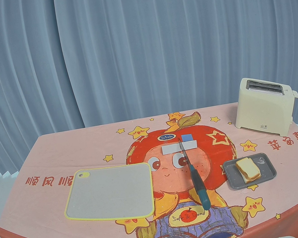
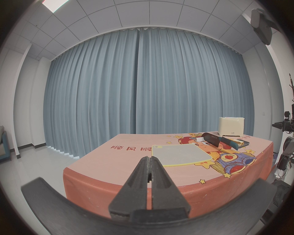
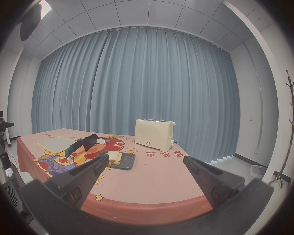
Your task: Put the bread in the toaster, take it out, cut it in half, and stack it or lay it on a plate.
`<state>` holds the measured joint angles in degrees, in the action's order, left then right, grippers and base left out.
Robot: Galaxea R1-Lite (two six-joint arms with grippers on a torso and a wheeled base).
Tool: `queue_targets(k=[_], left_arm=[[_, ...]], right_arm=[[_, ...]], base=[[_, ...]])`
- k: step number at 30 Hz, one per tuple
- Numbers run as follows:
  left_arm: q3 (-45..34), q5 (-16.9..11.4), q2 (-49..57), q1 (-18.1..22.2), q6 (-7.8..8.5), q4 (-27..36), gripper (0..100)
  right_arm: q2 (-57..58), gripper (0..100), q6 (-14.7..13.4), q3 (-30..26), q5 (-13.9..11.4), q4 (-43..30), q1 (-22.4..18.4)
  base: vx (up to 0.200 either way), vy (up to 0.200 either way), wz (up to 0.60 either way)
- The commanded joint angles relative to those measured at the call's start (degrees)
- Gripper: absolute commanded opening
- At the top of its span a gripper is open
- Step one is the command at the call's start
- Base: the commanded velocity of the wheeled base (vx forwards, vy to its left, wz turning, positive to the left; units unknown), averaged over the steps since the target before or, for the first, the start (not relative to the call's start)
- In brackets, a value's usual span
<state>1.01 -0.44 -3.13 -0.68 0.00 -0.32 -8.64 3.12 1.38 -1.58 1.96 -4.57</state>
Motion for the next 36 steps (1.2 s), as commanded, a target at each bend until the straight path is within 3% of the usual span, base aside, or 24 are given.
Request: queue_targets(k=[1,15,21,25,30,31,36], left_arm=[[-1.01,0.00,-0.03,-0.02,0.00,-0.03,0],[-1.01,0.00,-0.03,-0.02,0.00,-0.03,0],[-1.01,0.00,-0.03,-0.02,0.00,-0.03,0],[-1.01,0.00,-0.03,-0.02,0.00,-0.03,0],[-1.01,0.00,-0.03,-0.02,0.00,-0.03,0],[-1.01,0.00,-0.03,-0.02,0.00,-0.03,0],[-1.01,0.00,-0.03,-0.02,0.00,-0.03,0]], right_arm=[[-0.06,100,0.13,-0.59,-0.17,0.06,0.00],[-0.32,100,0.39,-0.94,-0.70,-1.61,0.35],[0.12,100,0.22,-1.03,-0.79,-1.61,4.22],[7.24,100,0.22,-1.11,-0.70,-1.44,4.66],[8.03,100,-0.75,-1.29,0.35,-1.79,4.57],[8.12,100,-2.95,-1.29,0.97,-1.79,4.48],[8.03,100,-3.03,-1.38,1.15,-1.79,4.48]], base=[[0.000,0.000,0.00],[0.000,0.000,0.00],[0.000,0.000,0.00],[0.000,0.000,0.00],[0.000,0.000,0.00],[0.000,0.000,0.00],[0.000,0.000,0.00]])
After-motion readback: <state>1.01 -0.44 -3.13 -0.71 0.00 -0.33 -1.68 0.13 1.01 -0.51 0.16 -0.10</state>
